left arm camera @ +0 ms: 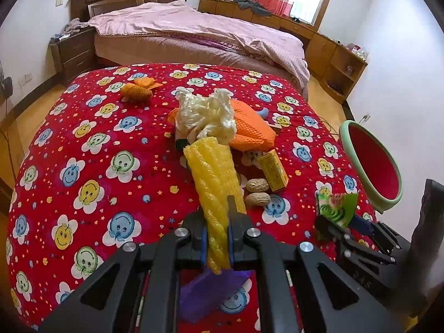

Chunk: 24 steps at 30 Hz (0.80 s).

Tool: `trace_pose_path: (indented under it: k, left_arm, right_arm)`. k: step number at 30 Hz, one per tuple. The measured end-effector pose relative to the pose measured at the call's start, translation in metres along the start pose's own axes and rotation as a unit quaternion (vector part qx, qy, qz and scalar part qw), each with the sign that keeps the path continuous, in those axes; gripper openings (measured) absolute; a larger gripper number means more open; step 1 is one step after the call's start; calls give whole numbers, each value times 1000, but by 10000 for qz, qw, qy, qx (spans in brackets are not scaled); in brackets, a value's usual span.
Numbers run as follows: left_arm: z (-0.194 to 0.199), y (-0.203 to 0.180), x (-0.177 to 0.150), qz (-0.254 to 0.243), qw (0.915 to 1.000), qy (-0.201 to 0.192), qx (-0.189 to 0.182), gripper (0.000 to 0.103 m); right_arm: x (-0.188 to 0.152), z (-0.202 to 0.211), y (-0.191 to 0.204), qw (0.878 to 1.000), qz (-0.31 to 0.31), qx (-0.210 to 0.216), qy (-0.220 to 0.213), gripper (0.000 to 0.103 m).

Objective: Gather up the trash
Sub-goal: 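Carry the green packet to the bucket with the right gripper while the left carries the foam net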

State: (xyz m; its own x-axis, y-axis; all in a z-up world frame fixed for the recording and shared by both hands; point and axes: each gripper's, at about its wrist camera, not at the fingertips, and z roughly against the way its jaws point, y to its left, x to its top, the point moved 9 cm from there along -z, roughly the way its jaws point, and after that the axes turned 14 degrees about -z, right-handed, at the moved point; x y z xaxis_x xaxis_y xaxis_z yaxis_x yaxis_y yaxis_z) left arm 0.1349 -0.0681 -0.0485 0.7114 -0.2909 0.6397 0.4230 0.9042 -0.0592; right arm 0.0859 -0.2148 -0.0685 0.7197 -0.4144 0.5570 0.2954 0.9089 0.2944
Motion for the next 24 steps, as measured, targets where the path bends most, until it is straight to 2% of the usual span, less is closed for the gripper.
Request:
trace_pose_path:
  k: [1,12,18,24]
  left_arm:
    - [0,0,0,7,10000,-9,-7,10]
    - [22,-16,22,-211,9991,-348,-127,9]
    - [28,-43,43,-538,9970,-492,-267,9]
    - [21,-79,63,-878,9937,-524,-456,9]
  right_arm:
    - [0,-1,-1,10000,-1,-43,-13,54]
    - [8,18,-8,9995,-219,150,-154,51]
    - [22,45,-21,9981,-386,239,-413,51]
    - [42,73,-45,9957,-533,155,-744,51]
